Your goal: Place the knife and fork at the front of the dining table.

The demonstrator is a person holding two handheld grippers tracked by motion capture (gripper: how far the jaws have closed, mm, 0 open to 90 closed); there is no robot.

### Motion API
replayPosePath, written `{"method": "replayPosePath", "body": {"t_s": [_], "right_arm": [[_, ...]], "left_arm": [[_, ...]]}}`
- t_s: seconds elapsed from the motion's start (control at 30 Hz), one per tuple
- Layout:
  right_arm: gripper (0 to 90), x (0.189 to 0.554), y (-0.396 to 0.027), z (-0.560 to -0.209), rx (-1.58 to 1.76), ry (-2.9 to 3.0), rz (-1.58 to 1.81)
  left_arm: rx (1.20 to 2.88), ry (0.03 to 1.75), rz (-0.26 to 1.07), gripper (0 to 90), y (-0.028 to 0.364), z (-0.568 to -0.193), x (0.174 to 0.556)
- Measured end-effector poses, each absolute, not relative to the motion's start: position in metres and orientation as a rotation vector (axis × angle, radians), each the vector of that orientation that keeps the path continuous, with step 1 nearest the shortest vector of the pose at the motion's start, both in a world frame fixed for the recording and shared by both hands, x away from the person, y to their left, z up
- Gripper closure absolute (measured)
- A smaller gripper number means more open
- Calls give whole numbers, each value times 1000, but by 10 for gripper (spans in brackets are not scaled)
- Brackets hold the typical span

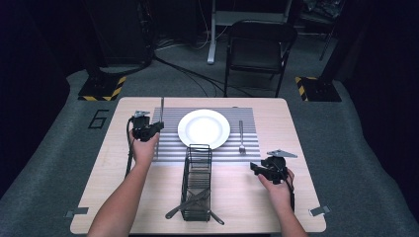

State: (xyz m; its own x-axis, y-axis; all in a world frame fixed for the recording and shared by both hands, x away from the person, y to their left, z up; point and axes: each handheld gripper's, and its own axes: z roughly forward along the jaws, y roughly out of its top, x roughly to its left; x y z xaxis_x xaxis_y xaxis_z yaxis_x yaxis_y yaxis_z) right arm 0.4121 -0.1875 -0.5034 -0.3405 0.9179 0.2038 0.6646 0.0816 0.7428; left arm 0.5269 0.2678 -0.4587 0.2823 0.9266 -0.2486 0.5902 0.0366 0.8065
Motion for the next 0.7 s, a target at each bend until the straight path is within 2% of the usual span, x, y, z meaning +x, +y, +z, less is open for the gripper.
{"method": "replayPosePath", "body": {"t_s": [0.5,0.7], "right_arm": [[461,413,-187,-504,1573,2057,1127],[460,412,-187,-503,1573,2050,1137]], "left_arm": [[1599,1497,475,824,260,-457,541],[1550,1594,469,824,258,-465,549]]}}
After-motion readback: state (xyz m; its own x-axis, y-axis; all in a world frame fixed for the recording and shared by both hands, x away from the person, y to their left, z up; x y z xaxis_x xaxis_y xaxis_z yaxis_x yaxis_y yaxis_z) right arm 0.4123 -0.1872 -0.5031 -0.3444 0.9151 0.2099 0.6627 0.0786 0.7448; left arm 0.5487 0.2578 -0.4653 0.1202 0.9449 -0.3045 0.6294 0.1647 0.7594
